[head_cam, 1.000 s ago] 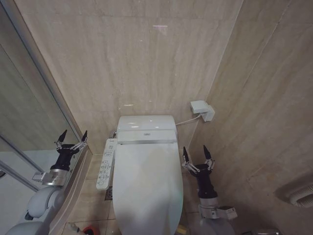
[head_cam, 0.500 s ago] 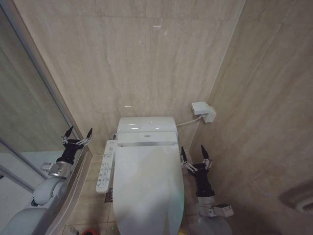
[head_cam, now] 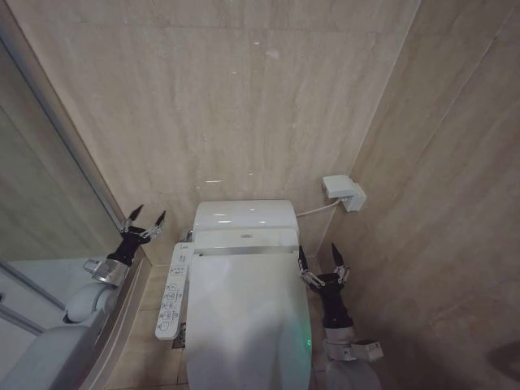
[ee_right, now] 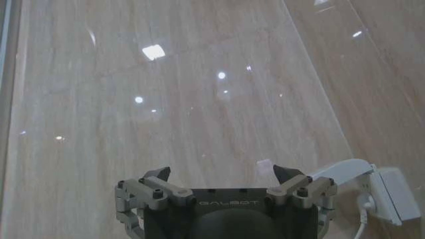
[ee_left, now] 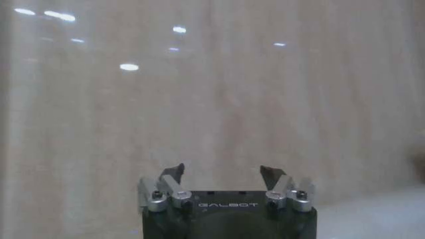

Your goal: Open the toilet lid, clean the toilet bowl with a toilet brush, close the toilet lid, and flush.

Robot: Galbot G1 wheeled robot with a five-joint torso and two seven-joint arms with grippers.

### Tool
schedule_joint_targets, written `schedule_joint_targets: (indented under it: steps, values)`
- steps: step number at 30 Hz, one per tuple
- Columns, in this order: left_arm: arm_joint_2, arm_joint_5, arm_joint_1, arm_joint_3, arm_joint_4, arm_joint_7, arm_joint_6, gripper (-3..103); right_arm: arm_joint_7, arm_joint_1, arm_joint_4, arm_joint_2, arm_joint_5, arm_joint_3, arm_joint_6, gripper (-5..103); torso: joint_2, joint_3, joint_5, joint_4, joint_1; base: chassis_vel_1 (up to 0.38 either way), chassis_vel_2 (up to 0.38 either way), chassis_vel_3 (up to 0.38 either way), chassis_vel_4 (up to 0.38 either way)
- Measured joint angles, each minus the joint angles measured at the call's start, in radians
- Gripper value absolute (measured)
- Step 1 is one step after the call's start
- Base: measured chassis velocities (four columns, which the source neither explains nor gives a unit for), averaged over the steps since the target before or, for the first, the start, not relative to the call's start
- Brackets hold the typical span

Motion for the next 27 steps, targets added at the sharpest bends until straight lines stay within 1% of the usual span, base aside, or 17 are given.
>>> schedule_joint_targets:
  steps: [1, 2, 3, 4, 5, 8, 9, 11, 12, 13, 14, 15, 17, 19, 20, 24, 27]
  values:
    - [0.000, 0.000, 0.000, 0.000, 0.000, 0.000, 0.000, 87, 0.000, 0.000, 0.000, 0.000, 0.000, 0.000, 0.000, 100, 0.000, 0.000, 0.0000, 0.0000, 0.000, 0.041, -0.017, -0.019, 0.052]
    - [0.009, 0.005, -0.037, 0.016, 0.052, 0.071, -0.022, 87, -0.002, -0.002, 0.001, 0.000, 0.000, 0.000, 0.001, 100, 0.000, 0.000, -0.0002, 0.0001, 0.000, 0.000, 0.000, 0.000, 0.000]
    - [0.018, 0.012, -0.065, 0.028, 0.087, 0.119, -0.036, 87, -0.004, -0.004, 0.004, 0.000, 0.000, -0.001, 0.002, 100, 0.000, 0.000, -0.0002, 0.0000, 0.000, 0.000, 0.000, 0.000, 0.000]
    - [0.018, 0.012, -0.065, 0.028, 0.087, 0.119, -0.036, 87, -0.004, -0.004, 0.004, 0.000, 0.000, -0.001, 0.002, 100, 0.000, 0.000, -0.0002, 0.0000, 0.000, 0.000, 0.000, 0.000, 0.000]
    - [0.026, 0.015, -0.090, 0.039, 0.118, 0.162, -0.044, 59, -0.005, -0.005, 0.006, -0.002, 0.000, -0.001, 0.003, 100, 0.000, 0.000, 0.0000, -0.0002, 0.000, 0.000, 0.000, 0.000, 0.000]
    - [0.049, 0.017, -0.149, 0.070, 0.194, 0.260, -0.064, 59, -0.008, -0.009, 0.006, -0.005, 0.000, -0.001, 0.008, 100, 0.000, 0.000, -0.0002, -0.0005, 0.000, 0.000, 0.000, 0.000, 0.000]
    - [0.049, 0.017, -0.149, 0.070, 0.194, 0.260, -0.064, 59, -0.008, -0.009, 0.006, -0.005, 0.000, -0.001, 0.008, 100, 0.000, 0.000, -0.0002, -0.0005, 0.000, 0.000, 0.000, 0.000, 0.000]
    - [0.071, 0.013, -0.207, 0.122, 0.270, 0.336, -0.080, 59, -0.011, -0.011, 0.006, -0.006, 0.000, -0.001, 0.012, 100, 0.000, 0.000, 0.0002, -0.0004, 0.000, 0.000, 0.000, 0.000, 0.000]
    - [0.071, 0.013, -0.207, 0.122, 0.270, 0.336, -0.080, 59, -0.011, -0.011, 0.006, -0.006, 0.000, -0.001, 0.012, 100, 0.000, 0.000, 0.0002, -0.0004, 0.000, 0.000, 0.000, 0.000, 0.000]
    - [0.079, 0.003, -0.241, 0.165, 0.314, 0.376, -0.088, 32, -0.012, -0.011, 0.006, -0.005, 0.000, -0.002, 0.013, 100, 0.000, 0.000, 0.0000, -0.0003, 0.000, 0.000, 0.000, 0.000, 0.000]
    - [0.082, -0.003, -0.269, 0.203, 0.356, 0.411, -0.093, 32, -0.012, -0.010, 0.007, -0.002, 0.000, -0.002, 0.014, 100, 0.000, 0.000, 0.0000, -0.0003, 0.000, 0.000, 0.000, 0.000, 0.000]
    - [0.082, -0.005, -0.287, 0.227, 0.383, 0.429, -0.096, 32, -0.013, -0.009, 0.008, -0.001, 0.000, -0.003, 0.014, 100, 0.000, 0.000, -0.0001, 0.0000, 0.000, 0.000, 0.000, 0.000, 0.000]
    - [0.080, -0.006, -0.304, 0.251, 0.411, 0.442, -0.100, 32, -0.013, -0.008, 0.008, 0.001, 0.000, -0.003, 0.014, 100, 0.000, 0.000, 0.0000, -0.0002, 0.000, 0.000, 0.000, 0.000, 0.000]
    - [0.064, -0.008, -0.352, 0.314, 0.486, 0.468, -0.109, 32, -0.014, -0.006, 0.008, 0.006, 0.000, -0.003, 0.014, 100, 0.000, 0.000, -0.0002, -0.0002, 0.000, 0.000, 0.000, 0.000, 0.000]
    - [0.059, -0.008, -0.365, 0.328, 0.504, 0.474, -0.110, 6, -0.014, -0.006, 0.008, 0.007, 0.000, -0.004, 0.014, 100, 0.000, 0.000, -0.0003, -0.0003, 0.000, 0.000, 0.000, 0.000, 0.000]
    - [0.034, -0.004, -0.409, 0.372, 0.554, 0.484, -0.111, 6, -0.016, -0.007, 0.006, 0.007, 0.000, -0.004, 0.016, 100, 0.000, 0.000, 0.0000, -0.0004, 0.000, 0.000, 0.000, 0.000, 0.000]
    - [0.017, 0.006, -0.428, 0.385, 0.579, 0.489, -0.111, 6, -0.016, -0.007, 0.004, 0.006, 0.000, -0.002, 0.018, 100, 0.000, 0.000, 0.0000, -0.0003, 0.000, 0.000, 0.000, 0.000, 0.000]
